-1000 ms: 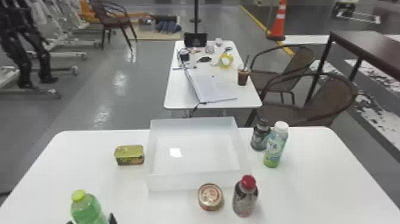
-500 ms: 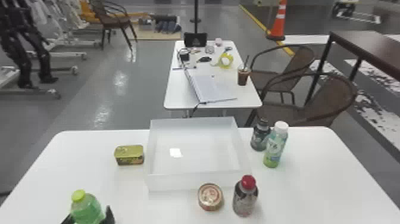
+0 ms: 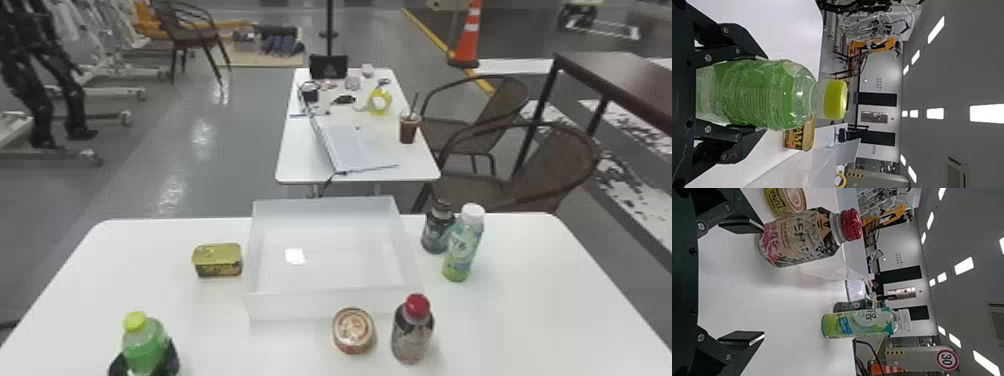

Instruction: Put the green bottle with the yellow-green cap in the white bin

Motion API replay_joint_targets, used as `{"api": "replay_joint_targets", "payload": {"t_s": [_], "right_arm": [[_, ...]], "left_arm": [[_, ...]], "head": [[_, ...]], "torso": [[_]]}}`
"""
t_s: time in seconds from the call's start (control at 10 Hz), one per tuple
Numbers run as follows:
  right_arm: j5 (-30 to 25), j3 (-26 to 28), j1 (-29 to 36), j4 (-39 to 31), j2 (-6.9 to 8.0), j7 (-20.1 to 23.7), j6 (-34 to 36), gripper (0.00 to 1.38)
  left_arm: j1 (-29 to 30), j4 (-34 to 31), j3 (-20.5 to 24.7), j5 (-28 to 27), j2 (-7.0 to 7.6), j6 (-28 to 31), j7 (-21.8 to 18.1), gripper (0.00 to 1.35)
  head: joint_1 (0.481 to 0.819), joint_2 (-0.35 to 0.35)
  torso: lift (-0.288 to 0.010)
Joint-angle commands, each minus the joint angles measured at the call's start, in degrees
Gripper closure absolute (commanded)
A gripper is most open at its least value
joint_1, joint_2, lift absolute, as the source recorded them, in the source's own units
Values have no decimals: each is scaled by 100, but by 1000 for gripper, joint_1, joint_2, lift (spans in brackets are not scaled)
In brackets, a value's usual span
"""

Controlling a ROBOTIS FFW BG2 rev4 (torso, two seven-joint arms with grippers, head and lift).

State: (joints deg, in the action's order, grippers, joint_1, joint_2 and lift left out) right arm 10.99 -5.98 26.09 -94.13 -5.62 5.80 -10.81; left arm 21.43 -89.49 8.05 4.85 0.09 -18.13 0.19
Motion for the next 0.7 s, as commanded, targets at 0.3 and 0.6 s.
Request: {"api": "replay_joint_targets", "payload": {"t_s": [0.3, 0.6], "right_arm": [[9, 0, -8, 17, 0, 0, 0, 325], [9, -18, -60, 43, 0, 9, 0, 325]], "left_arm": [[-631, -737, -155, -1434, 44, -261, -801, 702], [-1484, -324, -577, -1795, 53, -358, -1460, 703]], "head": [[549, 0], [549, 0]], "torso": [[-100], [-100]]}}
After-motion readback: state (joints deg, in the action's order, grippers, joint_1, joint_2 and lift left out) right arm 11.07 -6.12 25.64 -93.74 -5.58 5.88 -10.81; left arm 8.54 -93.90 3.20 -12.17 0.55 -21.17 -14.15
